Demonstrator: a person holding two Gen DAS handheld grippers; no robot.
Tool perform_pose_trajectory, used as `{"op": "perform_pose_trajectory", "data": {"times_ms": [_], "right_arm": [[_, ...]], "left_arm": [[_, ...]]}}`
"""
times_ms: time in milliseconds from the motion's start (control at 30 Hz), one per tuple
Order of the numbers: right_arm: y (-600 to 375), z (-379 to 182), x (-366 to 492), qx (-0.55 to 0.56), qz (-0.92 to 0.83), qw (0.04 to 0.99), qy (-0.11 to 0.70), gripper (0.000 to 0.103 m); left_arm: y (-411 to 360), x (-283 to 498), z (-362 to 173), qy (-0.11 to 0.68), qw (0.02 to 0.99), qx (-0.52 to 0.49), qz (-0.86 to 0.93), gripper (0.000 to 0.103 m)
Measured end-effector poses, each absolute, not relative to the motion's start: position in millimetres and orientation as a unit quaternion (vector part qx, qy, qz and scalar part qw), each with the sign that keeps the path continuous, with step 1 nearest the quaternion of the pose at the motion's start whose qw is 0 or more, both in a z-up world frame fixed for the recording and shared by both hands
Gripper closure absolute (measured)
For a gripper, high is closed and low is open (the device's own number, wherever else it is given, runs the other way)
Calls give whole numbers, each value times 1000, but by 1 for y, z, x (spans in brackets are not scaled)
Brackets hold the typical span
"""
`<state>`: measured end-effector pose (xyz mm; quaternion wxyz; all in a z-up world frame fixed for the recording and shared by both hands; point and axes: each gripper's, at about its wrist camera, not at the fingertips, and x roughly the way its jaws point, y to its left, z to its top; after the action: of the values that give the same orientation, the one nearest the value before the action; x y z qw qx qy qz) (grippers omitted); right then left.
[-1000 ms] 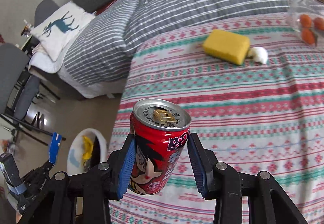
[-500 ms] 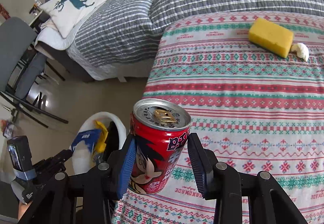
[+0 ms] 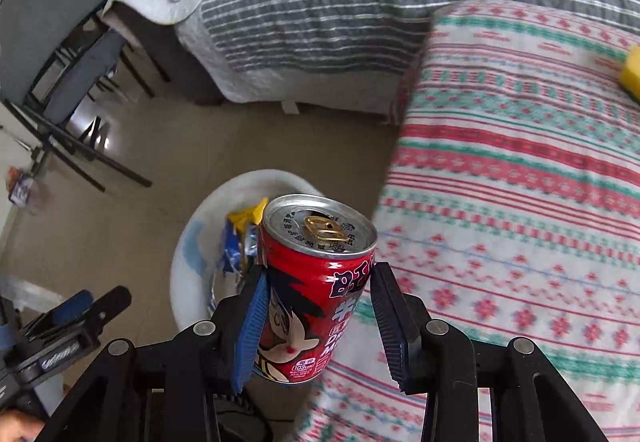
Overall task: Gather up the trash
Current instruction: 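Open the right tool over the bin to drop the red can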
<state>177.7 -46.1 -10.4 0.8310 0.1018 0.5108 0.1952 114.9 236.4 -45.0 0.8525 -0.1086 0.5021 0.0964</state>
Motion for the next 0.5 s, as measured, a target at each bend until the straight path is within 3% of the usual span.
{"op": "perform_pose_trajectory", "data": {"times_ms": [400, 500], "right_arm": [[9, -32, 200, -3, 155, 848, 507, 56], [4, -29, 200, 20, 160, 847, 506, 47]], "left_arm": [[263, 102, -39, 497, 853, -126, 98, 4], [261, 101, -38, 497, 853, -126, 96, 4]]}}
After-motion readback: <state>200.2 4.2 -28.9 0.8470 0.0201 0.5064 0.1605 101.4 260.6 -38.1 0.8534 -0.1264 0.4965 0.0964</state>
